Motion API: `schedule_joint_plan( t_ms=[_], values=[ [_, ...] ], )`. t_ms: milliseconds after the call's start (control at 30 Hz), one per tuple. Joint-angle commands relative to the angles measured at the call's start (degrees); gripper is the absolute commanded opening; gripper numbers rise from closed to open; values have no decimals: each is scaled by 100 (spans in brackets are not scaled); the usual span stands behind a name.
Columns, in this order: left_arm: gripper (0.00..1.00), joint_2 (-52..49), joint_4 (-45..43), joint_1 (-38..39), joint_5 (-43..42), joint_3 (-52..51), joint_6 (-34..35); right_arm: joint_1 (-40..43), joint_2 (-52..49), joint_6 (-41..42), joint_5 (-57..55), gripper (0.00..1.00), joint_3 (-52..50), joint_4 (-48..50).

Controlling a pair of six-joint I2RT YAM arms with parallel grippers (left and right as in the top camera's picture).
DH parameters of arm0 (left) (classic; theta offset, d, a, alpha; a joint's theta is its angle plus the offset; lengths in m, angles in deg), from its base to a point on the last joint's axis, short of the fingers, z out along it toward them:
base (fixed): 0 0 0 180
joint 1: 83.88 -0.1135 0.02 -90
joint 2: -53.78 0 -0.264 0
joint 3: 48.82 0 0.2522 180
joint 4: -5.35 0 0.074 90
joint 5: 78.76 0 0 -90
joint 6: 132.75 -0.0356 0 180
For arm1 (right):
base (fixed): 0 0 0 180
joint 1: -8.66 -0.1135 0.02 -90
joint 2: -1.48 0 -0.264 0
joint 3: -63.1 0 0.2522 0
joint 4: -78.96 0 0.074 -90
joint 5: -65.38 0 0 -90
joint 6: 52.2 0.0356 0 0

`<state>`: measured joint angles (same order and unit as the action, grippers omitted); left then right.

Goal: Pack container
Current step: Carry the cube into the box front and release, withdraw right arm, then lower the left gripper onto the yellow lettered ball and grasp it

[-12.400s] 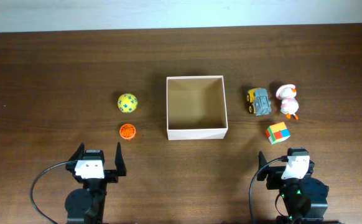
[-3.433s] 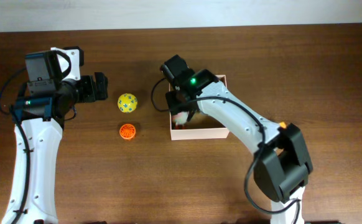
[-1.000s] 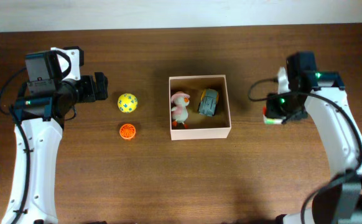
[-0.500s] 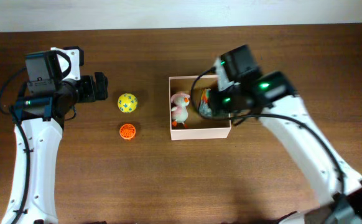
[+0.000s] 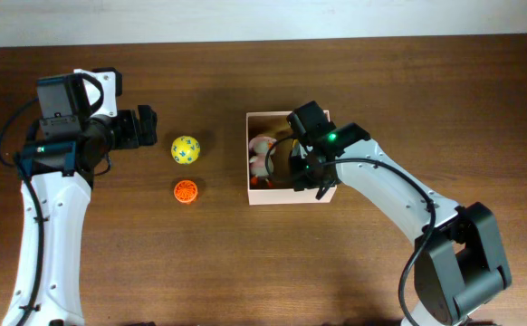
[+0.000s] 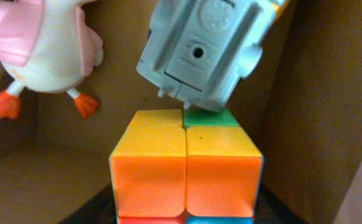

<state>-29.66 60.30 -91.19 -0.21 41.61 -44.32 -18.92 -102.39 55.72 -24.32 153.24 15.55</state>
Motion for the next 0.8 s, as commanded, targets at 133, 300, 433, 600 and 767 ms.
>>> schedule_joint_plan(
  t_ms=[133,300,433,600,767],
  values=[
    [99,-35,7,-26,-81,118,-68,-15,551,-170,-411,76,844,-376],
    [99,-35,7,-26,-81,118,-68,105,975,-264,-444,84,1773,-1163],
    [99,-35,7,-26,-81,118,-68,522,1307,-264,-551,90,2347,-1805],
    [99,-35,7,-26,-109,118,-59,1569,1749,-258,-533,98,2463,-2262],
    [99,-35,411,-26,-734,118,-17,2938,1849,-243,74,99,2452,-2785]
  ],
)
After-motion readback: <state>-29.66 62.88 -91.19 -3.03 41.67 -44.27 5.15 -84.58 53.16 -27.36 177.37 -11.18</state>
